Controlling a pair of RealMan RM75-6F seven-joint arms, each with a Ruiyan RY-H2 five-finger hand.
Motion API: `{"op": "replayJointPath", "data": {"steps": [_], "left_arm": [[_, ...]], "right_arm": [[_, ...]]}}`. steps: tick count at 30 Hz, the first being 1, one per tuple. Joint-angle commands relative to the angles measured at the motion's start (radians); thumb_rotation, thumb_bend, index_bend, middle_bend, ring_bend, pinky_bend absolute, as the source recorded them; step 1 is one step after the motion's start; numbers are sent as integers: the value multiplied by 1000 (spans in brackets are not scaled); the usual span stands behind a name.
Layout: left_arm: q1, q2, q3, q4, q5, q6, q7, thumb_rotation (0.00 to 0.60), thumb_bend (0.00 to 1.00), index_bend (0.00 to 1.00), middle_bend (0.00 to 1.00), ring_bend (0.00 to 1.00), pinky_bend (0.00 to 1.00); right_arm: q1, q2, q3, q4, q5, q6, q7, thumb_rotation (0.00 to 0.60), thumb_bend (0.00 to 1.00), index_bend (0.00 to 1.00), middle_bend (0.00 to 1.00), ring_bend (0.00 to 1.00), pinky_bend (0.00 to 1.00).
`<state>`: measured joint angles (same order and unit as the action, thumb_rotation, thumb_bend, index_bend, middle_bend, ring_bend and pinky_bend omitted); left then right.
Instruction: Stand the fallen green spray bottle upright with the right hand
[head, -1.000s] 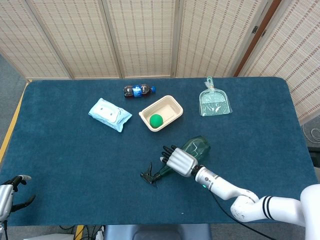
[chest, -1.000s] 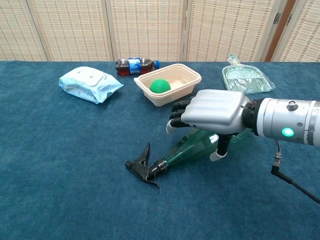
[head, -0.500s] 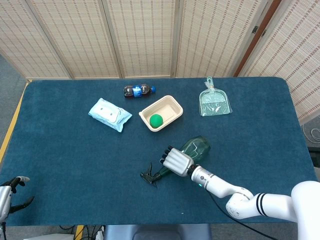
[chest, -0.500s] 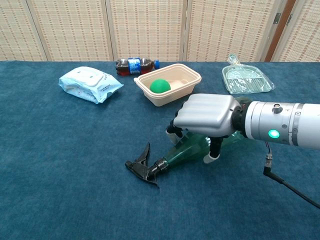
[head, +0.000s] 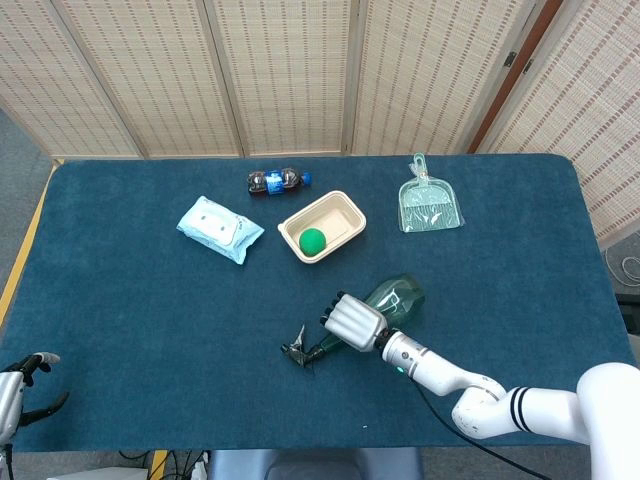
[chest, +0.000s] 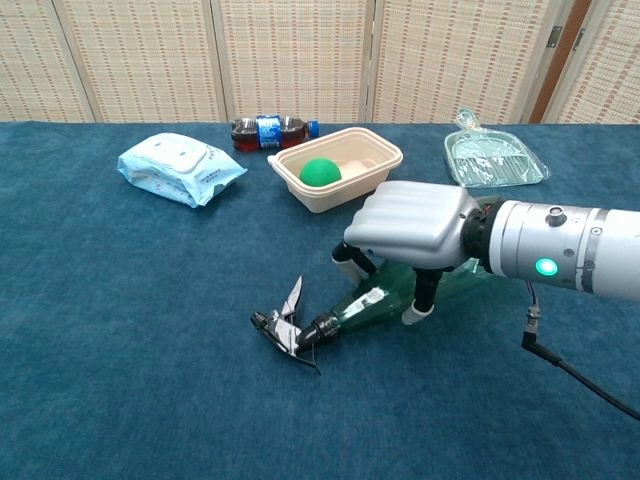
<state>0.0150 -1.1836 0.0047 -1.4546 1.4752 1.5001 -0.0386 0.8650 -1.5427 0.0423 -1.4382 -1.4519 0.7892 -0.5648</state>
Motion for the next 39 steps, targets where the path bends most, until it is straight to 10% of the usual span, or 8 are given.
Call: {"op": "replayJointPath", "data": {"steps": [1, 21, 39], "left_arm": [[0, 0, -1, -1, 0, 1, -1, 600, 157, 372, 458, 539, 685], [-12, -2, -3, -22, 13, -7, 22, 600, 157, 372, 458, 539, 685], [-18, -9, -1, -22, 15, -15, 22, 600, 158, 372, 458, 539, 685]], "right_arm": [[-21, 10, 5, -10, -9, 44, 57, 600, 4, 559, 622, 521, 447], [-250, 47, 94, -57, -66, 498, 745, 600, 6, 560, 624, 522, 454], [-404, -338, 184, 317, -12, 802, 1353, 600, 45, 560, 623, 522, 459]]}}
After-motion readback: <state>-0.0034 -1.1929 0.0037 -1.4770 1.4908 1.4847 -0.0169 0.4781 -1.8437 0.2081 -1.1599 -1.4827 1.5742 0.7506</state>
